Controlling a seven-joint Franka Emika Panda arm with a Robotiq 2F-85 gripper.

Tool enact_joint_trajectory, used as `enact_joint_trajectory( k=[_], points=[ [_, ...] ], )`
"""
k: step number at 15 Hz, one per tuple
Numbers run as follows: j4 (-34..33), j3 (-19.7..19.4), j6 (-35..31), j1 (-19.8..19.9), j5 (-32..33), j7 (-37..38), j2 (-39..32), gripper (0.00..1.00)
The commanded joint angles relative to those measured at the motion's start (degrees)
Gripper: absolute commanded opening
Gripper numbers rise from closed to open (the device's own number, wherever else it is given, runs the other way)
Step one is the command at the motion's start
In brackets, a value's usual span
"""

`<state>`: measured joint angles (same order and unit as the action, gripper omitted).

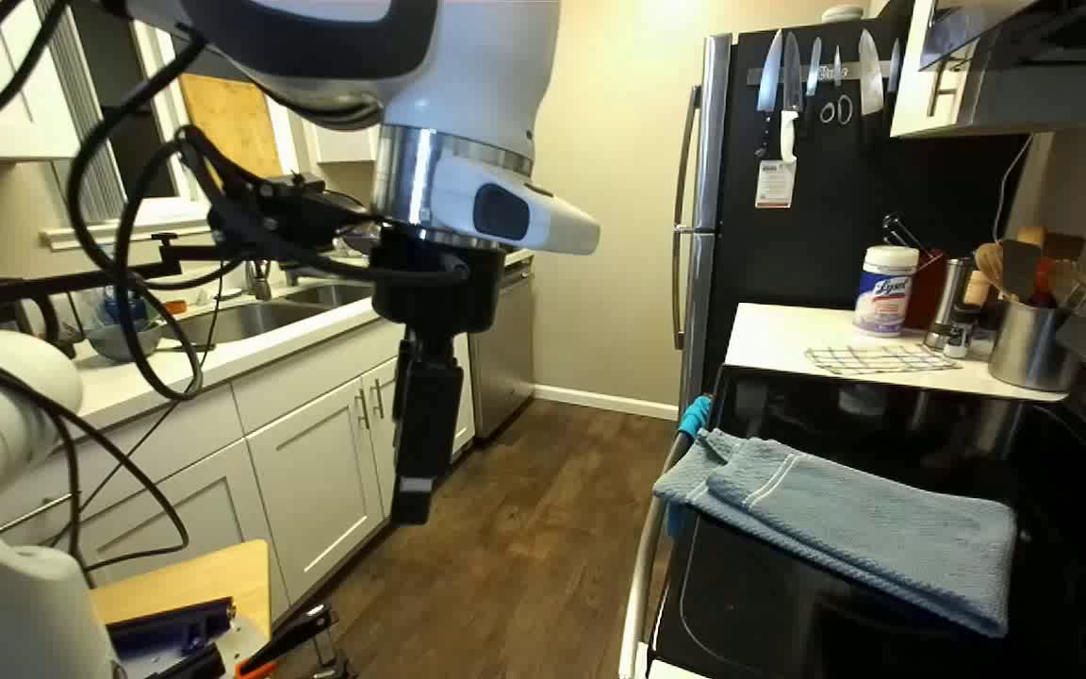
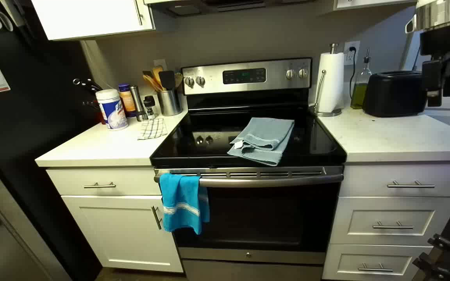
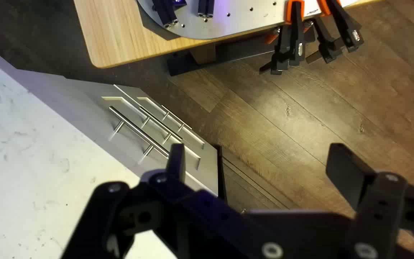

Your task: Move the light blue towel from the stove top to the oven handle

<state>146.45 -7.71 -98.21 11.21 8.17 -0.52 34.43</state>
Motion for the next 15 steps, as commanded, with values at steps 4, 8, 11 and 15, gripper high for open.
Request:
enact_joint_trajectory(
  k=[4,8,11,15],
  points=[
    [-1.5,0.6,-0.5,-0.8,0.9,0.6,-2.1,1.0],
    [-5.9,3.5,-5.0,-3.0,1.8,1.7,-7.2,1.0],
    [-9.5,5.6,-9.7,-4.6,2.6,2.3,-11.9,1.0],
    [-14.2,9.2,-14.8,-5.5,8.4,7.6,-18.4,1.0]
  ],
)
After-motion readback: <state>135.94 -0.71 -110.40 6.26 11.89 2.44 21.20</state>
